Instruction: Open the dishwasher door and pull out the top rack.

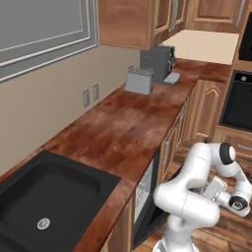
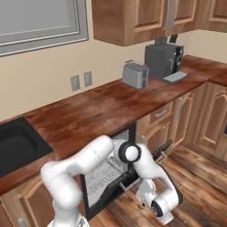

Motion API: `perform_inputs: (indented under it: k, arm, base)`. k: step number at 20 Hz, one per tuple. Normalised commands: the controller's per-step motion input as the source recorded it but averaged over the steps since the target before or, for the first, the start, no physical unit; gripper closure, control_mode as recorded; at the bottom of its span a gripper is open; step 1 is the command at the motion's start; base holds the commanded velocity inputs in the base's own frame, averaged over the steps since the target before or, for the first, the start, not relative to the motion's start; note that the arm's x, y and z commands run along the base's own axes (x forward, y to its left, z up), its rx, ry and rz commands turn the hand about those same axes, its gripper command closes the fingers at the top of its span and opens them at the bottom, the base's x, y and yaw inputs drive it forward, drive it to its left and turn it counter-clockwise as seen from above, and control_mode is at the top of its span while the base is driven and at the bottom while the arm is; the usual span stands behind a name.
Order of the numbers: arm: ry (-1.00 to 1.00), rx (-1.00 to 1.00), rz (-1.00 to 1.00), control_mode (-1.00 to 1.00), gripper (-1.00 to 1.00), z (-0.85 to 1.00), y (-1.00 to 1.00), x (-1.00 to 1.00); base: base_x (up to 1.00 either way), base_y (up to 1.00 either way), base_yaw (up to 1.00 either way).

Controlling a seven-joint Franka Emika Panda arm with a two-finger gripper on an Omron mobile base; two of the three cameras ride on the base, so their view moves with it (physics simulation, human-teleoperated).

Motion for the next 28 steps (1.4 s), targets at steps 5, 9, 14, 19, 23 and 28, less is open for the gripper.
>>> perform_inputs:
  k: [5, 9, 14, 19, 23, 28]
  arm:
    - [0.37, -0.23, 0.0, -1.0, 1.0, -1.0, -0.91, -0.32]
    - [0.26, -0.22, 0.0, -1.0, 1.0, -0.91, -0.48, -0.04]
    - [0.16, -0.04, 0.0, -1.0, -1.0, 0.23, -0.03, -0.28]
    - [0.26, 0.0, 0.0, -1.0, -1.0, 1.0, 0.18, -0.31]
    - [0.24, -0.26, 0.0, -1.0, -1.0, 1.0, 0.74, -0.14]
    - [0.19, -0.4, 0.0, -1.0, -1.0, 1.0, 0.75, 0.0]
  base:
    - [0.0, 0.0, 0.0]
    - [0.0, 0.0, 0.0]
    - [0.0, 0.0, 0.0]
    - [0.0, 0.0, 0.0]
    - [0.0, 0.0, 0.0]
    - [0.0, 0.0, 0.0]
